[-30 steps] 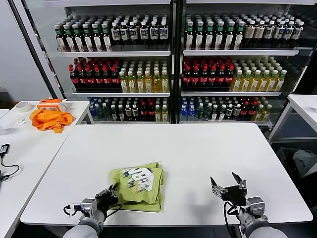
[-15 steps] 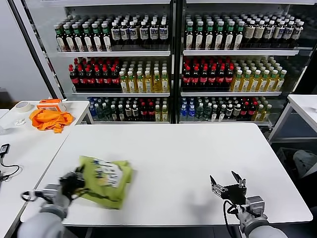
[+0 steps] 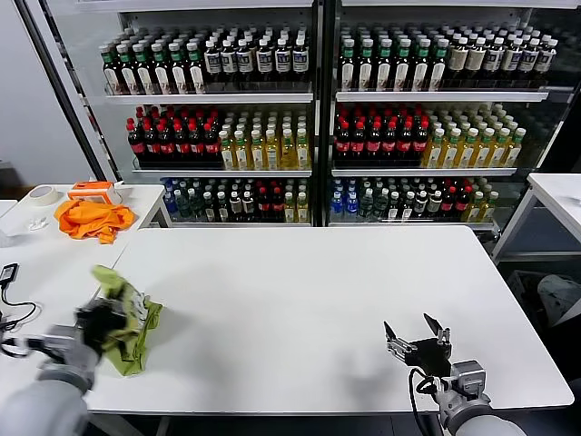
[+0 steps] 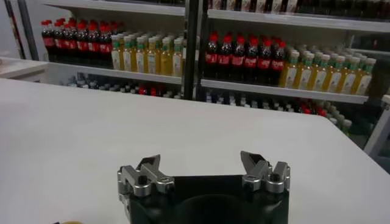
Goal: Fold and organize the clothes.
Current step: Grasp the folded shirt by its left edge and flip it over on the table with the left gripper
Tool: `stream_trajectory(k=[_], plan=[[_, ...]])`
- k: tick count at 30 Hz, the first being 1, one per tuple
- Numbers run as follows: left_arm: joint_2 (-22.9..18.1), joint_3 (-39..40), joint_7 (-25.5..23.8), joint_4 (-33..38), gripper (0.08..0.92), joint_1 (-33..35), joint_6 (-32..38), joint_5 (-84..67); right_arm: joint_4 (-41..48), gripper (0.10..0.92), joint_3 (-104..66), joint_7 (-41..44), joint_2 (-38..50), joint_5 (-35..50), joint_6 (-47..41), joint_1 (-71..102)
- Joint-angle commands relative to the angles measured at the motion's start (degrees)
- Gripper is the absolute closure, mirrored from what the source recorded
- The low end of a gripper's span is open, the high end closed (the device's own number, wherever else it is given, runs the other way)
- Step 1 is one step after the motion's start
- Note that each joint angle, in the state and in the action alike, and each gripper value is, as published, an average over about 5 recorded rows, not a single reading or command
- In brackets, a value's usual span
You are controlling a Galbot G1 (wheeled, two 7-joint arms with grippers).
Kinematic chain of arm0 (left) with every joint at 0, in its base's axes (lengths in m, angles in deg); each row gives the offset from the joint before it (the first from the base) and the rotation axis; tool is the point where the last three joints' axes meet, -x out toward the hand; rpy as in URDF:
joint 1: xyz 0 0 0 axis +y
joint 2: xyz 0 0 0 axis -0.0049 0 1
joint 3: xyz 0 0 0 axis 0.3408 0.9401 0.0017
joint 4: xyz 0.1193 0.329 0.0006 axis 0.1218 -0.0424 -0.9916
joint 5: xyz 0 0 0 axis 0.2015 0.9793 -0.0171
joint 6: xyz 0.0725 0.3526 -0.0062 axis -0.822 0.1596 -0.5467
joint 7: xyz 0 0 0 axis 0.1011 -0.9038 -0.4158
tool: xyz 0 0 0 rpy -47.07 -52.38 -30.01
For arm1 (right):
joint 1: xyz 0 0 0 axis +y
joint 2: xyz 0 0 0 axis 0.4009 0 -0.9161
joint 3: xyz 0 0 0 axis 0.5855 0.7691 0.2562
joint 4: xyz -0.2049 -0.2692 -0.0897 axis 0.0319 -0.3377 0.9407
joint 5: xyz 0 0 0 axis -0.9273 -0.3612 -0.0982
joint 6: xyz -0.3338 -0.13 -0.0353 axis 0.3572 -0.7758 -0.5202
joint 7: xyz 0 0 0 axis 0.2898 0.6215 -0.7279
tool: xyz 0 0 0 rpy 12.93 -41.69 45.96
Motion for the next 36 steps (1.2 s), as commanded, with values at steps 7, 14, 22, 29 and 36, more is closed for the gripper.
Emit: stream_trajectory(k=[7,14,22,29,36], plan=[[-17.0,33.63,-5.65,-5.55,0.892,-10.27,3.62,13.09,-0.94,0.203,-3.24,0.08,0.43,0.14,0.29,2.37],[-17.67,34.29,-3.69,-7.16,0.892,-12.51,1.47,9.86,-0.73,0.203,-2.86,0.05,0.18,0.08,0.26,1.99],[-20.04,34.55,2.29,-9.57,0.892,-16.31,-0.33,1.61,-0.49,0.203,-2.57,0.02,0.43,0.1,0.08,1.51],[-20.2,35.35,2.17,-9.73,0.874,-15.88,0.83,-0.59,0.06,0.203,-1.81,-0.07,0.52,0.14,-0.03,0.38],[-14.02,29.15,-4.19,-6.68,0.697,-14.61,7.64,1.41,1.42,0.203,-0.55,-0.04,0.88,3.05,0.08,-2.4]])
